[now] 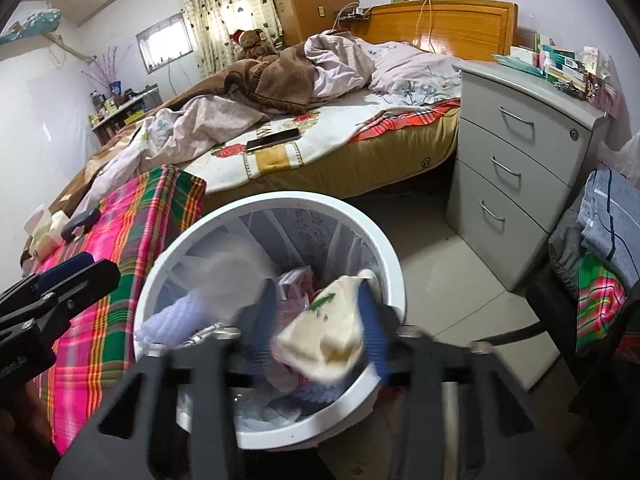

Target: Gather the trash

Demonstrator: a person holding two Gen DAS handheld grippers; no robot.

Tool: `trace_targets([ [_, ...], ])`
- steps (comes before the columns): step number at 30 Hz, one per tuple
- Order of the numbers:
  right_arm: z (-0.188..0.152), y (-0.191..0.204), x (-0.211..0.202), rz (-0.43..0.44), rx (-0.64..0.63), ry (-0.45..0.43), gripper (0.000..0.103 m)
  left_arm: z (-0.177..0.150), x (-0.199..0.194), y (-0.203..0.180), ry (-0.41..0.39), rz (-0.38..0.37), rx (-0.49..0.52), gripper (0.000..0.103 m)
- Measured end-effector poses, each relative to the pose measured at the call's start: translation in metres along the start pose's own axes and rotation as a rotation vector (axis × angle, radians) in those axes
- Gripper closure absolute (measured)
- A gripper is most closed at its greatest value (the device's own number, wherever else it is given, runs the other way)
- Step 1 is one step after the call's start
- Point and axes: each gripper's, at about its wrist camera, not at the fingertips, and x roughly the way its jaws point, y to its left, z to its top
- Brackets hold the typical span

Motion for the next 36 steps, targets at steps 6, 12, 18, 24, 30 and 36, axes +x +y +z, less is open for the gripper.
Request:
trace_targets([
  [6, -0.004, 0.004, -0.010, 0.014, 0.013, -0.013, 0.056, -0.005, -0.013, 0.004, -0.023, 0.018, 0.005, 0.038],
  [12, -0.009, 0.017, -0.021, 0.026, 0.001, -0.037, 0.056, -0.014, -0.034, 0.014, -0.054, 0.047, -0.023, 0.036],
  [18, -0.018, 0.032, -0.039, 0.057, -0.018, -0.074, 0.056, -0.029, -0.057, 0.018, -0.079, 0.100, -0.019, 0.034],
  [24, -0.031, 0.051, -0.056, 0.082, -0.061, -0.115, 0.056, -0.049, -0.083, 0.026, -0.111, 0.146, -0.038, 0.034],
  [30, -0.045, 0.065, -0.063, 0.118, -0.089, -0.138, 0.056, -0.068, -0.104, 0.039, -0.123, 0.169, -0.091, 0.034],
  [36, -0.059, 0.081, -0.064, 0.153, -0.134, -0.142, 0.055, -0.089, -0.120, 0.045, -0.135, 0.282, -0.095, 0.034],
])
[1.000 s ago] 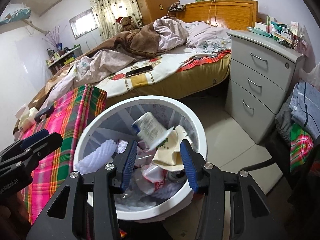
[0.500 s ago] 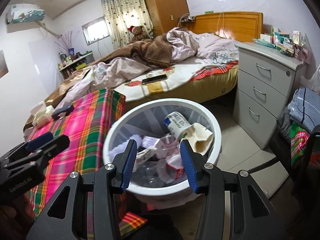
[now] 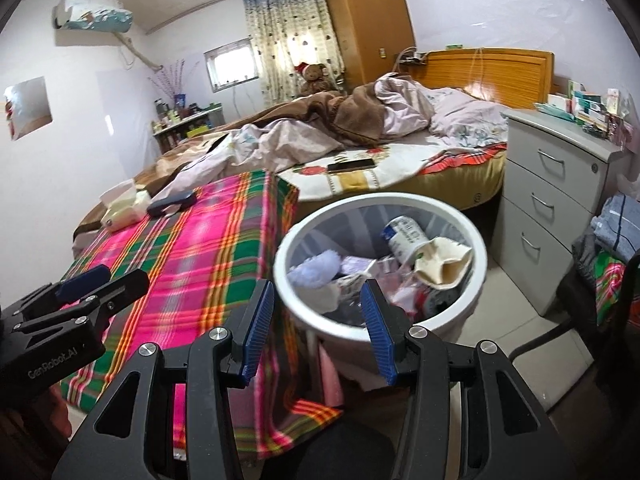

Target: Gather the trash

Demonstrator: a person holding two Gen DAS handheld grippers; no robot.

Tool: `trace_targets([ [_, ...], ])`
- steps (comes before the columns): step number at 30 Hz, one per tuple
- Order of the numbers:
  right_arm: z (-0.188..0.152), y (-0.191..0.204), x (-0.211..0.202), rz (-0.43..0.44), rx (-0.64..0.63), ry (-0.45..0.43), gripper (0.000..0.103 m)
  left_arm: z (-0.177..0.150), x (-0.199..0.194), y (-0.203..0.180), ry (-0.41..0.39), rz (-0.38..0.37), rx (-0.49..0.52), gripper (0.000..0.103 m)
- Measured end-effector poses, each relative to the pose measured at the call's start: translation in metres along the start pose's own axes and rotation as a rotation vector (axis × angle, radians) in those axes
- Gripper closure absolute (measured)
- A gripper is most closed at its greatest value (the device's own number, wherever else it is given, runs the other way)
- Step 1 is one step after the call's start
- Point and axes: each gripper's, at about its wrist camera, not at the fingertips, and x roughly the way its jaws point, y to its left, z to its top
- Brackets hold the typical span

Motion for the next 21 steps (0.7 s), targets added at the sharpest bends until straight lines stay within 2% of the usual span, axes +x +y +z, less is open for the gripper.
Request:
trace_targets([
  [4, -0.003, 0.009, -0.005, 0.005, -0.018, -0.021, 0.044, -0.012, -0.008, 0.009, -0.005, 0.054, -0.012, 0.033],
  [9, -0.008, 0.015, -0.010, 0.016, -0.031, -0.032, 0.044, -0.019, -0.015, 0.016, -0.020, 0.080, -0.022, 0.033],
  [21, -0.016, 0.024, -0.010, 0.036, -0.034, -0.023, 0.044, -0.025, -0.018, 0.015, -0.011, 0.088, -0.021, 0.033],
])
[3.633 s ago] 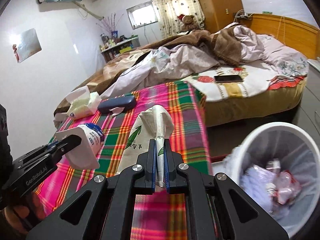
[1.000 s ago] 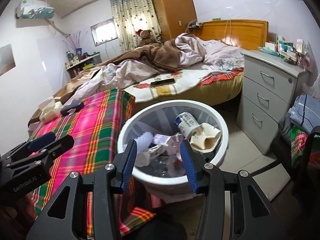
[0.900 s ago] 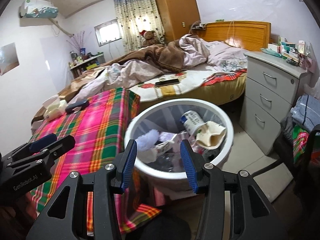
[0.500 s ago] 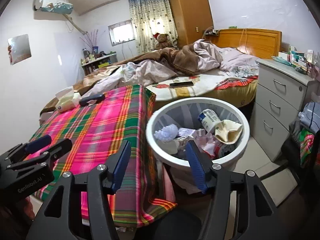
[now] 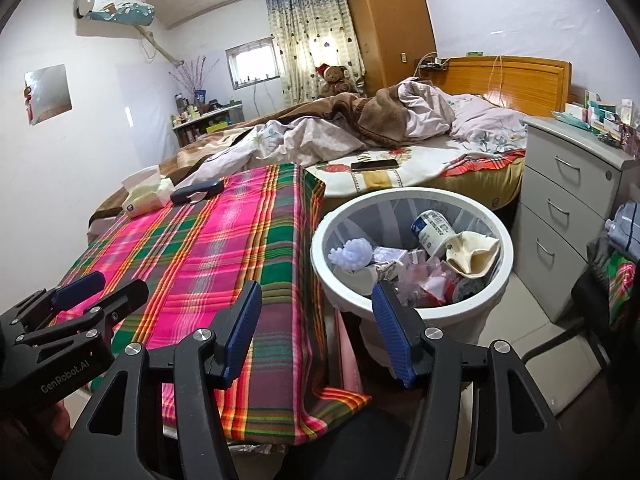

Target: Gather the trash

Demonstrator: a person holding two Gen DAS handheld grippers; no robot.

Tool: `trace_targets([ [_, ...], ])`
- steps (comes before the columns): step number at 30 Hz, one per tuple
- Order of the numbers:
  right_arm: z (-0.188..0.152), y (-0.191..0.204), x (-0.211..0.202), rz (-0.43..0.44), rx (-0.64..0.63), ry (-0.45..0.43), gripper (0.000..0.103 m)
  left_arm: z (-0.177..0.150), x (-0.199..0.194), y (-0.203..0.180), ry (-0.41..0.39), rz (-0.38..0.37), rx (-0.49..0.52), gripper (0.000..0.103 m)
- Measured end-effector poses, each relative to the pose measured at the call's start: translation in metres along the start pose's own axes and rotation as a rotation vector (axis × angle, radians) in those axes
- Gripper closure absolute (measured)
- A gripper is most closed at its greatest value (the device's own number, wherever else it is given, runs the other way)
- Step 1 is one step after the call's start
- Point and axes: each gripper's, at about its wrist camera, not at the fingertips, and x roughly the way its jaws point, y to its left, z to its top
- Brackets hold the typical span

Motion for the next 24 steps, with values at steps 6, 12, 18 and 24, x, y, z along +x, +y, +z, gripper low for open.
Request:
trace_targets([
  [6, -0.0008, 0.0027, -0.0014, -0.005, -0.005, -0.002, 0.044, -0.0021, -0.0026, 0.0029, 0.008, -0.004, -0.007, 0.033],
  [12, -0.0005, 0.0019, -0.0013, -0.006, -0.005, -0.004, 0.044, -0.0017, -0.0023, 0.0032, 0.007, -0.011, -0.004, 0.033],
  [18, 0.0001, 0.0020, -0.0030, -0.006, -0.004, -0.006, 0.044, -0.0005, -0.0031, 0.0028, 0.003, -0.012, -0.003, 0.033],
  [24, 0.0010, 0.0019, -0.0039, -0.003, -0.002, -0.006, 0.044, -0.0006, -0.0032, 0.0026, 0.006, -0.016, -0.006, 0.033],
])
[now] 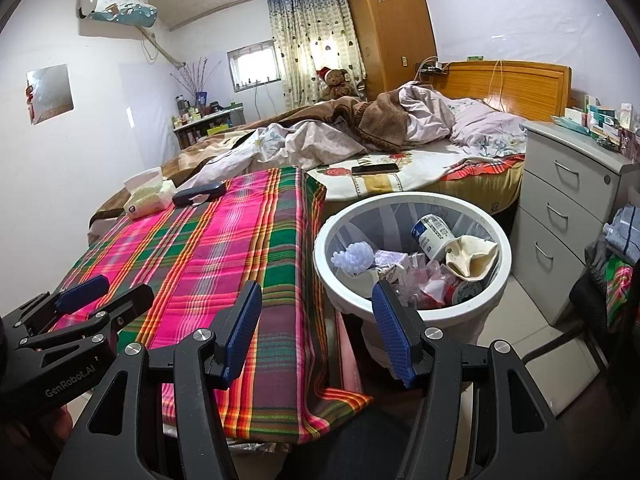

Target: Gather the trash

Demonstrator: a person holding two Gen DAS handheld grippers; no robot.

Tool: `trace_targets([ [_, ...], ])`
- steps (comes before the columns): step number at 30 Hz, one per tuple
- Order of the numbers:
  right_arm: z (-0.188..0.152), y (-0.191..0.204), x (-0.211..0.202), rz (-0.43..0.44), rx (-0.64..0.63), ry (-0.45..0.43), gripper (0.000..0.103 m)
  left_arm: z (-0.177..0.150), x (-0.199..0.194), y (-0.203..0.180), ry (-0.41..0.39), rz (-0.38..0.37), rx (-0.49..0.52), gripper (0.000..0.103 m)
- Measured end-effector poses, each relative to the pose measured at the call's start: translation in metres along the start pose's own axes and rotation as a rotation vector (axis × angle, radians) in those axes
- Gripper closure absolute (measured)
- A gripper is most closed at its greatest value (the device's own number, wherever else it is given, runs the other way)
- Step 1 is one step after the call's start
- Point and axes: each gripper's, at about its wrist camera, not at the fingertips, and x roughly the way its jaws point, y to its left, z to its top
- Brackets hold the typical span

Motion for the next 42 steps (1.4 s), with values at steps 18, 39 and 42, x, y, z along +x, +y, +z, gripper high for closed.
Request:
trace_targets([
  [18, -0.0001, -0.0001, -0.0007, -0.001, -0.001, 0.000, 0.044, 0.0000, -0.0015, -0.0008, 0.001, -0.004, 0.002, 0.033],
  [39, -0.0005, 0.0020, -0.0028, 0.000, -0.001, -0.001, 0.044, -0.0006, -0.0013, -0.0022, 0.005, -0.003, -0.003, 0.033],
  [42, -0.0004, 0.0025, -0.0035, 0.002, 0.000, 0.000, 0.044, -0.0005, -0.0014, -0.0019, 0.006, -0.006, -0.003, 0.033],
])
